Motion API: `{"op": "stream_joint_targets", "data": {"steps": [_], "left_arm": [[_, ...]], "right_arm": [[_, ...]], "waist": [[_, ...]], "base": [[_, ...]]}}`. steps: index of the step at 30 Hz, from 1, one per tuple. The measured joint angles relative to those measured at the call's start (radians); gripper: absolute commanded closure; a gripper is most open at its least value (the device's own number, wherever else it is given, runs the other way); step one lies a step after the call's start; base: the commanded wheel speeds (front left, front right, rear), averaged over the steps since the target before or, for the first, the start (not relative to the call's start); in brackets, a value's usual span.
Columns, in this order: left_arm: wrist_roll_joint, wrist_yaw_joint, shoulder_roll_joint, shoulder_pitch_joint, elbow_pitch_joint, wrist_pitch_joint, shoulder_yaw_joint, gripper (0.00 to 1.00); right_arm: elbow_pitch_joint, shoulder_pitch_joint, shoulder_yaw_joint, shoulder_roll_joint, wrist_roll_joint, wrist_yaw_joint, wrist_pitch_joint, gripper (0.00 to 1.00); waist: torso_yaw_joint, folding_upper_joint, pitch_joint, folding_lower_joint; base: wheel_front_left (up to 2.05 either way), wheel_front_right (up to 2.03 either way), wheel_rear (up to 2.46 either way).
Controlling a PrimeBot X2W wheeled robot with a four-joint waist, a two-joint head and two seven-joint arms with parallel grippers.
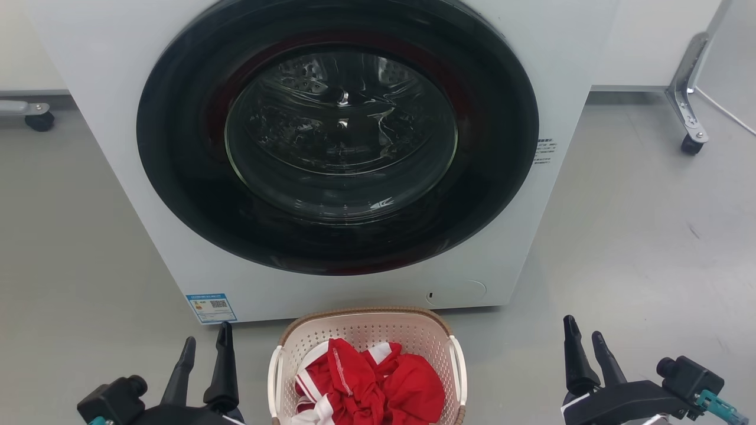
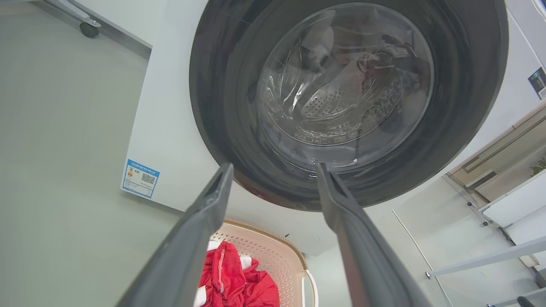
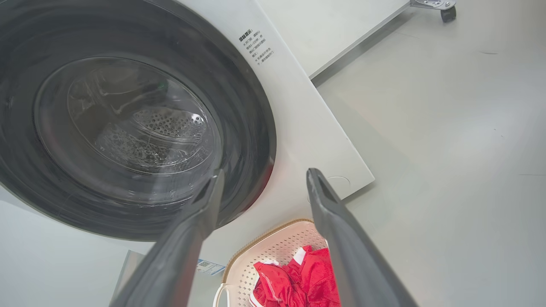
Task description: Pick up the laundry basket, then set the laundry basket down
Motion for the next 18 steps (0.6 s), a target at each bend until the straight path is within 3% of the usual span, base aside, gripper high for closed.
{"op": "stream_joint_targets", "data": {"steps": [18], "left_arm": [[0.281, 0.045, 0.008, 0.034, -0.041, -0.071, -0.035, 0.0]], "right_arm": [[-0.028, 0.0, 0.074, -0.001, -0.279, -0.05, -0.071, 0.0]], "waist": [[0.0, 0.0, 0.002, 0.0]], "base": [[0.0, 0.0, 0.0]]}}
